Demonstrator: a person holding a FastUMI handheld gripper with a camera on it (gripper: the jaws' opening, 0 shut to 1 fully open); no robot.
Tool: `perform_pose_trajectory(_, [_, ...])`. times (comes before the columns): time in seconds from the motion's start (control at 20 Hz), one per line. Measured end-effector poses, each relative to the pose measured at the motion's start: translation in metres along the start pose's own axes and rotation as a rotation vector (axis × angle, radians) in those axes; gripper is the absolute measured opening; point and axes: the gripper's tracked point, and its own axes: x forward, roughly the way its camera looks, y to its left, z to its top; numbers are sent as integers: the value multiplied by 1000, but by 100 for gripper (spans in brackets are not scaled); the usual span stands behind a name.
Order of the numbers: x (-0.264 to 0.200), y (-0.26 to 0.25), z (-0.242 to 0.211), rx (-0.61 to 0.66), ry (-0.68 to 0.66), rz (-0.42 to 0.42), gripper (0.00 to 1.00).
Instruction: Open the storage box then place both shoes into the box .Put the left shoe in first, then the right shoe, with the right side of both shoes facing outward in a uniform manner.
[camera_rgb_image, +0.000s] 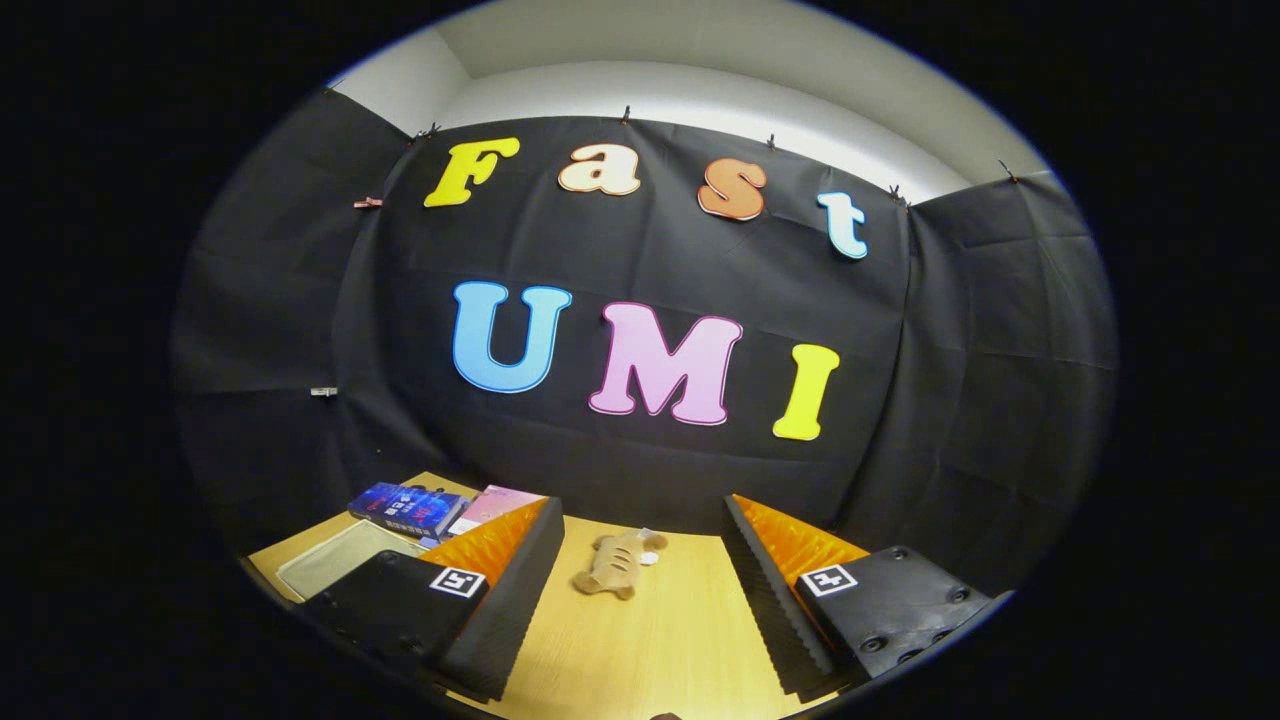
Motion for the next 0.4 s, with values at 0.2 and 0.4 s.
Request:
perform_pose_trajectory(0.2, [-9, -12, 1, -63, -53, -40, 98])
perform_pose_trajectory(0.4, [-9, -14, 8, -49, -84, -38, 98])
